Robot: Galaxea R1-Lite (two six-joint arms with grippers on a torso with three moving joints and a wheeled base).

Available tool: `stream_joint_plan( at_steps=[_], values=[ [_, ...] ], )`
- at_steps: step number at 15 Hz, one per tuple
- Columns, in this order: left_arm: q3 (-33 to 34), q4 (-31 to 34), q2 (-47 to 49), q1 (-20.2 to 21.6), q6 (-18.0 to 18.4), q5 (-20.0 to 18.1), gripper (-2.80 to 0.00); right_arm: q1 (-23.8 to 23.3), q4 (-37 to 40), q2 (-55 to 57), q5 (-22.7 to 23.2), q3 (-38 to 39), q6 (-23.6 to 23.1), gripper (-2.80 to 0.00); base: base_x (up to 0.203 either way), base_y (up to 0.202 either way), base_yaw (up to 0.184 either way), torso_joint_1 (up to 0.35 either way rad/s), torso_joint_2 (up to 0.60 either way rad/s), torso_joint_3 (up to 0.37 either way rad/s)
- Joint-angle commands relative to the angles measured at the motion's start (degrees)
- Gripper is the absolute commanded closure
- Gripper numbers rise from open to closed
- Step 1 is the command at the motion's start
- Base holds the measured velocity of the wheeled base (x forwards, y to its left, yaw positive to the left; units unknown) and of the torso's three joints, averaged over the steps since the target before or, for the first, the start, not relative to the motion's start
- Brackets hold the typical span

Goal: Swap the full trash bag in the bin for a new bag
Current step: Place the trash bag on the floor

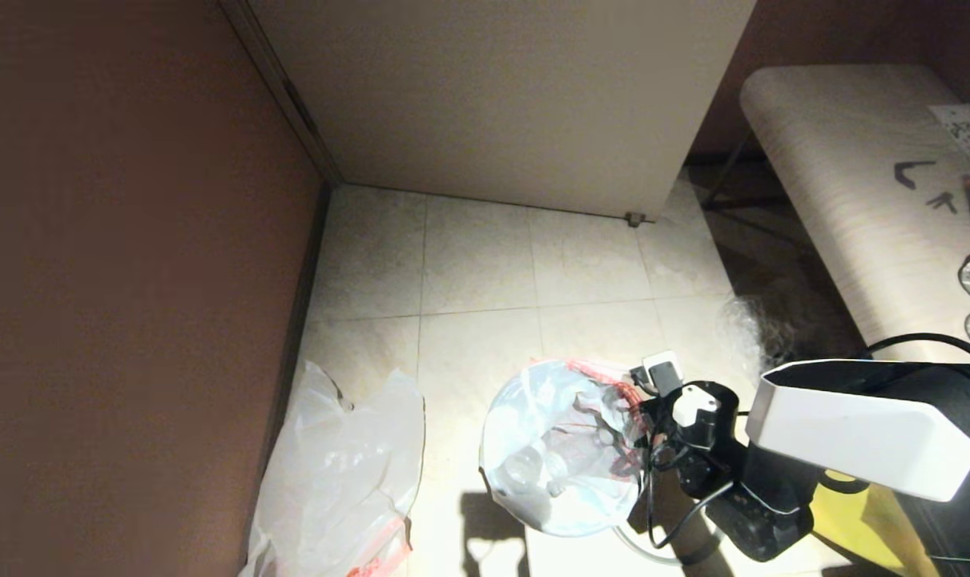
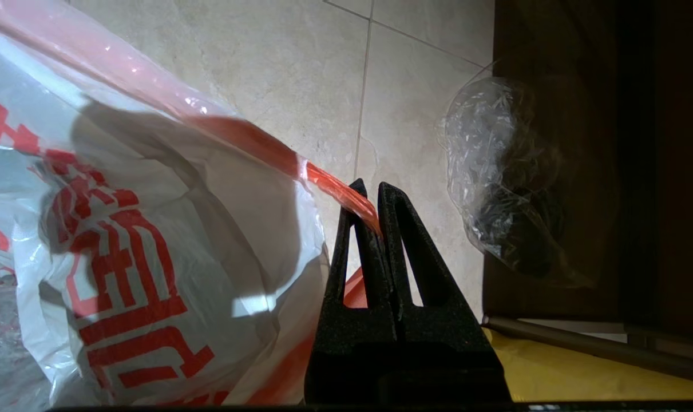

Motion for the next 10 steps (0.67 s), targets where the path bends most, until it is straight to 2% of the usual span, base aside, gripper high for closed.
stream_joint_plan(
  at_steps=[1, 3, 5, 7, 10],
  values=[
    [0.0, -0.02, 0.05, 0.01, -0.06, 0.05, 0.0, 0.07, -0.48, -0.35, -0.03, -0.12, -0.03, 0.0, 0.0, 0.0, 0.0, 0.0, 0.0, 0.0],
    [0.0, -0.02, 0.05, 0.01, -0.06, 0.05, 0.0, 0.41, -0.48, -0.86, 0.11, 0.27, 0.5, 0.0, 0.0, 0.0, 0.0, 0.0, 0.0, 0.0],
    [0.0, -0.02, 0.05, 0.01, -0.06, 0.05, 0.0, 2.25, -0.48, -2.85, 1.44, 2.01, 3.55, 0.0, 0.0, 0.0, 0.0, 0.0, 0.0, 0.0],
    [0.0, -0.02, 0.05, 0.01, -0.06, 0.05, 0.0, 3.8, 3.0, -5.94, 5.38, 4.39, 11.25, 0.0, 0.0, 0.0, 0.0, 0.0, 0.0, 0.0],
    [0.0, -0.02, 0.05, 0.01, -0.06, 0.05, 0.0, 4.65, 15.87, -11.89, 11.87, 6.01, 24.34, 0.0, 0.0, 0.0, 0.0, 0.0, 0.0, 0.0]
  ],
)
